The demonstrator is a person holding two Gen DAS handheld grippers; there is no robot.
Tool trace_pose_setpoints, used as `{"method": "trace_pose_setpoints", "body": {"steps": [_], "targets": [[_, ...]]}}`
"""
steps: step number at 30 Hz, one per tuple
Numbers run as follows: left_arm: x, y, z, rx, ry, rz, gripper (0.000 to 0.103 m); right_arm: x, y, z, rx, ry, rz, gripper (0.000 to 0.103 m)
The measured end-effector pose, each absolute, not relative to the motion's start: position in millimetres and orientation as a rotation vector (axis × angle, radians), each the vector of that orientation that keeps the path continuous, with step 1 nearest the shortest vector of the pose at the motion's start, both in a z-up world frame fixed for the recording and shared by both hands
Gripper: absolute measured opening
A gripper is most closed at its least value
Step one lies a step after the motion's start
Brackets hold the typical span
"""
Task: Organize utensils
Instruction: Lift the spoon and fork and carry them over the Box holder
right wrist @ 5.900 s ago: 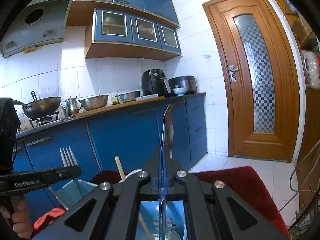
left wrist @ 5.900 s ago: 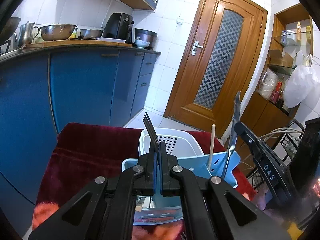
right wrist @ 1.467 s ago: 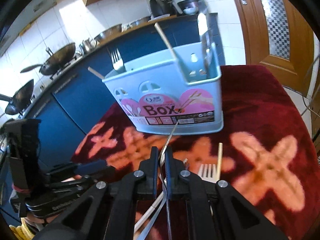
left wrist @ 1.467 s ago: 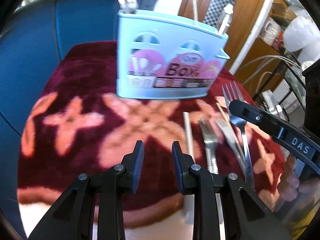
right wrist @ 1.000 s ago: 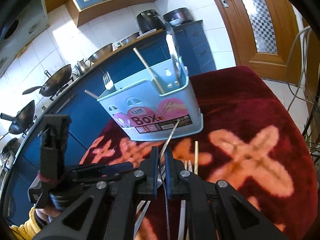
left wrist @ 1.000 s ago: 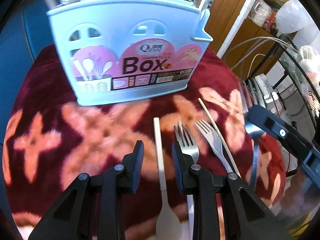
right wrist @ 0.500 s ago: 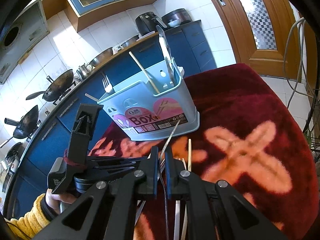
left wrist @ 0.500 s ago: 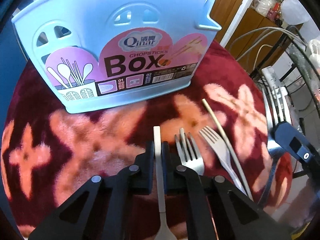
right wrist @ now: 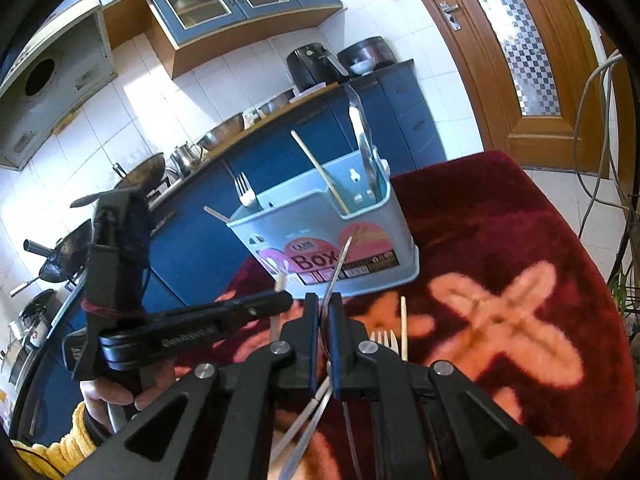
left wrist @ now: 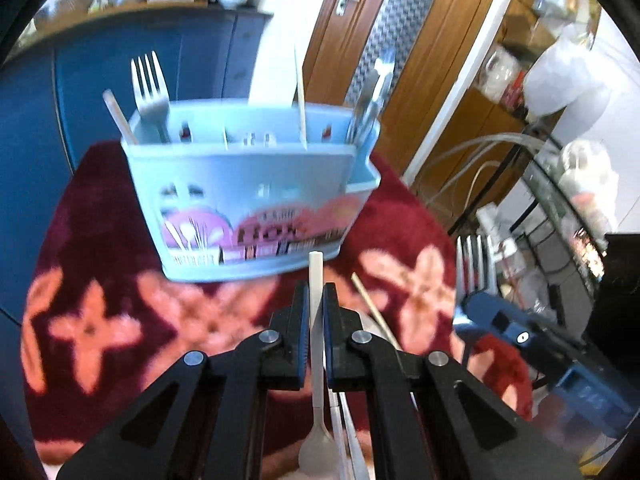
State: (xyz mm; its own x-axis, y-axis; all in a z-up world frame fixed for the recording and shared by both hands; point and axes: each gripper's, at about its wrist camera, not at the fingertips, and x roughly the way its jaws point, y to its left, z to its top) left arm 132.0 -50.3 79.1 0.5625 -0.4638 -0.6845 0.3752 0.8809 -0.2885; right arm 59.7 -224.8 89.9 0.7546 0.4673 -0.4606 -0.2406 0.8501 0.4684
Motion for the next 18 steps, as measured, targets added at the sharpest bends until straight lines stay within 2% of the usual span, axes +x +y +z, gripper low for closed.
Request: {"method": "trace_pose_setpoints", "body": {"steps": [18], "targets": [[124.3,-4.4,197.1,-0.113,0.530,-0.376,0.004,56.9,-227.9,101.6,0.413,0.549,0.404,0.005]]}}
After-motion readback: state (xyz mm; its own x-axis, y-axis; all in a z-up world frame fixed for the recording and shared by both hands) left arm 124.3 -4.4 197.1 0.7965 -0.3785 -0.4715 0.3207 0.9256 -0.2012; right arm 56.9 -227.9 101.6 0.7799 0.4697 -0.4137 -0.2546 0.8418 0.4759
